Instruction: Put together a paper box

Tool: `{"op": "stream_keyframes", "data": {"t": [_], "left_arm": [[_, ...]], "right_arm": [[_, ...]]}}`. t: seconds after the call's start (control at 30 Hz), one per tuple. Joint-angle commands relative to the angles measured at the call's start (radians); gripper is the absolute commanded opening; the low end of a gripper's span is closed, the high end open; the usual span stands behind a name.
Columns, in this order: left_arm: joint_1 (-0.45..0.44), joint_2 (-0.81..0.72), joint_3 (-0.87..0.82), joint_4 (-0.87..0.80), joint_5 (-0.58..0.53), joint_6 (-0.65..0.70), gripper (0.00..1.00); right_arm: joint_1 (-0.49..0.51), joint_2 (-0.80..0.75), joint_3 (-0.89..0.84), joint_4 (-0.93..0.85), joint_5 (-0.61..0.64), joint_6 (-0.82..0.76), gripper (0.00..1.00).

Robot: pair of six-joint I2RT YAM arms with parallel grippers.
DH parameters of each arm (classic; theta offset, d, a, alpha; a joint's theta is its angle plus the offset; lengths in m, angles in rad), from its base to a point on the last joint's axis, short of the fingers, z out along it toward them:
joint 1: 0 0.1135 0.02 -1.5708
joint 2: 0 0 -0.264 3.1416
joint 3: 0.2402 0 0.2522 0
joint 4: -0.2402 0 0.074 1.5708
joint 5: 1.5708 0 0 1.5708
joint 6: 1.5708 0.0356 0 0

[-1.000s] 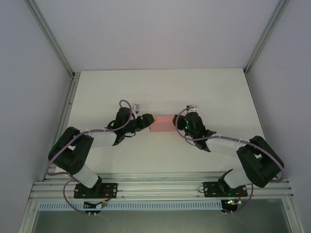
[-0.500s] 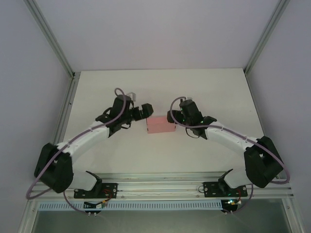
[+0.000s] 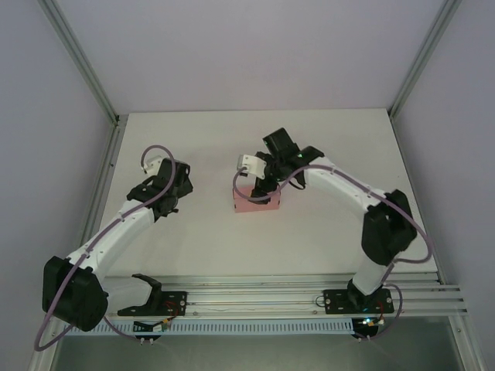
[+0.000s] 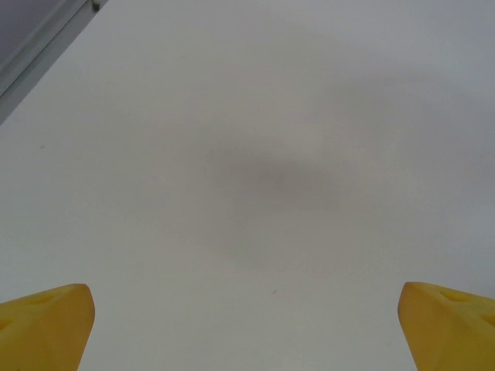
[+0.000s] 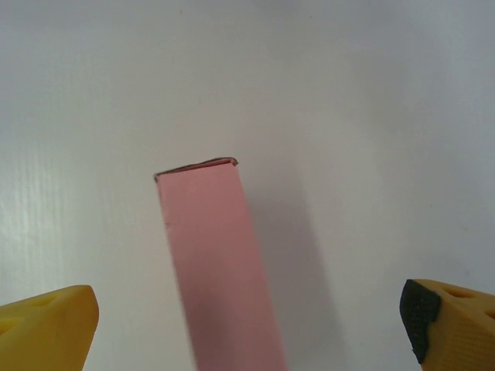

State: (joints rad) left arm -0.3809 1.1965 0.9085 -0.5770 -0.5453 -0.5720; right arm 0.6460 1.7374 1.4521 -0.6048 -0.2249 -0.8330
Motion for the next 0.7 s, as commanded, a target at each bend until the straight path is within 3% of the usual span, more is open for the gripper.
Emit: {"op": "stream_keyframes", "data": {"t": [0.0, 0.07, 0.2, 0.27, 0.33, 0.4, 0.5, 0.67], "left_arm": [[0.008, -0.006, -0.017, -0.044, -0.044, -0.012, 1.0], [0.009, -0.008, -0.018, -0.053, -0.052, -0.01, 1.0], [0.011, -0.02, -0.03, -0.04, -0.053, -0.007, 1.0], [0.01, -0.024, -0.036, -0.035, -0.054, -0.003, 1.0], [0.012, -0.028, -0.03, -0.046, -0.057, 0.0, 1.0], [0.012, -0.037, -0.024, -0.058, -0.067, 0.0, 1.0], [0.012, -0.068, -0.029, -0.067, -0.082, 0.0, 1.0], [0.014, -0.147, -0.067, -0.049, -0.101, -0.013, 1.0]], "right_arm": [[0.012, 0.066, 0.059, -0.182, 0.019, -0.234, 1.0], [0.021, 0.109, 0.076, -0.216, 0.058, -0.257, 1.0], [0.04, 0.159, 0.054, -0.122, 0.174, -0.252, 0.98], [0.046, 0.174, 0.053, -0.091, 0.197, -0.246, 0.87], [0.051, 0.171, 0.049, -0.07, 0.215, -0.242, 0.64], [0.055, 0.15, 0.03, -0.028, 0.256, -0.242, 0.52], [0.059, 0.083, -0.047, 0.138, 0.344, -0.243, 0.49], [0.085, -0.033, -0.31, 0.588, 0.499, -0.341, 0.47]]}}
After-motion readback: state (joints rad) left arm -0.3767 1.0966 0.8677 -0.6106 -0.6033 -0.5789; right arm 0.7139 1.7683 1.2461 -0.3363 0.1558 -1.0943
